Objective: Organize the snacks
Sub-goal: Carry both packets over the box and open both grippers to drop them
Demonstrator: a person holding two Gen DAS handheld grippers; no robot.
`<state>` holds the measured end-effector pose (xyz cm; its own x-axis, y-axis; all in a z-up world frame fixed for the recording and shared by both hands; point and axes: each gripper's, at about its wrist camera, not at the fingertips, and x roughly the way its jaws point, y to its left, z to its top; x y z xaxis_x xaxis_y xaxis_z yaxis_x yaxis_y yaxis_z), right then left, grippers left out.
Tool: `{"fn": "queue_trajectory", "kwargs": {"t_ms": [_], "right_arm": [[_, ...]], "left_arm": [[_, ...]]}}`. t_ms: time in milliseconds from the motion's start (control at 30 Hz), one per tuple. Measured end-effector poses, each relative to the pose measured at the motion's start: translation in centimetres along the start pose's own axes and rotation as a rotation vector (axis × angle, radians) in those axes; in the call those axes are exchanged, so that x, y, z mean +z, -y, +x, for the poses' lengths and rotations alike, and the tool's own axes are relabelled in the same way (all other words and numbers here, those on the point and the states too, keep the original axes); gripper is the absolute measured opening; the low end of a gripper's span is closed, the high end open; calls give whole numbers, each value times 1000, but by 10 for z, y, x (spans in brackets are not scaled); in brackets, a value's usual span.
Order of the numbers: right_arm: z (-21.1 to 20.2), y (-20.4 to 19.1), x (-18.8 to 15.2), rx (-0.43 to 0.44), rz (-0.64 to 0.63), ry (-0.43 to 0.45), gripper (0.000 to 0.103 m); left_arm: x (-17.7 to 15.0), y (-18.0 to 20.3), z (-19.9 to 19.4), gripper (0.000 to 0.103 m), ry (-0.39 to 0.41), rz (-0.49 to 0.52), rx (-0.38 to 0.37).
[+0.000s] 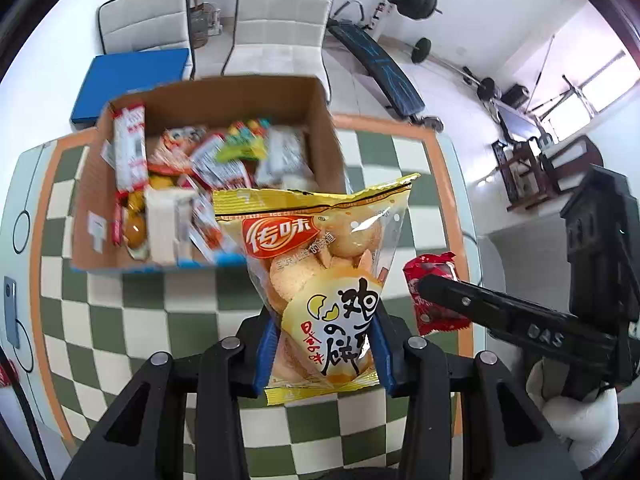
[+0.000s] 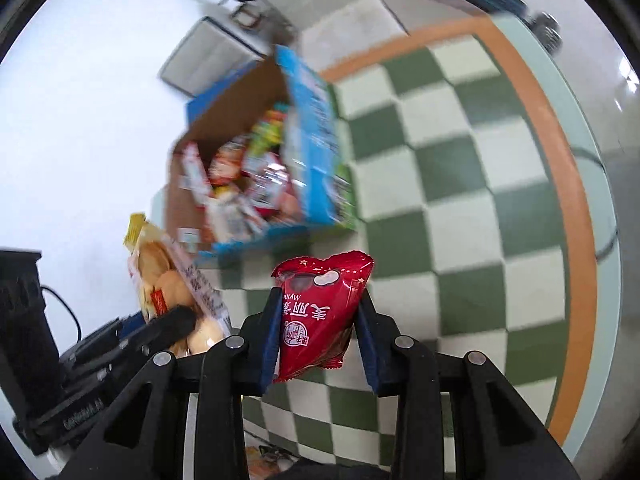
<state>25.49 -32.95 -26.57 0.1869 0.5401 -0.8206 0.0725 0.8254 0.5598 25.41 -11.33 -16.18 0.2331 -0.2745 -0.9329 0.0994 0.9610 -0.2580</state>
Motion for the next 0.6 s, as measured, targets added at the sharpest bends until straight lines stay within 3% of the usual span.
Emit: {"fn": "queue_trajectory", "kwargs": {"t_ms": [167,333,600], "right_arm": [[0,-55,33,29,-97,16,37],[23,-91,63,-11,-160,4,37],[71,-94,93,-100,-160,-66,37]], "left_arm": [[41,-39,15,38,-53,-69,17],[78,-70,43,38,-128,-124,26],[100,-79,90,39,-239,-104,58]]}}
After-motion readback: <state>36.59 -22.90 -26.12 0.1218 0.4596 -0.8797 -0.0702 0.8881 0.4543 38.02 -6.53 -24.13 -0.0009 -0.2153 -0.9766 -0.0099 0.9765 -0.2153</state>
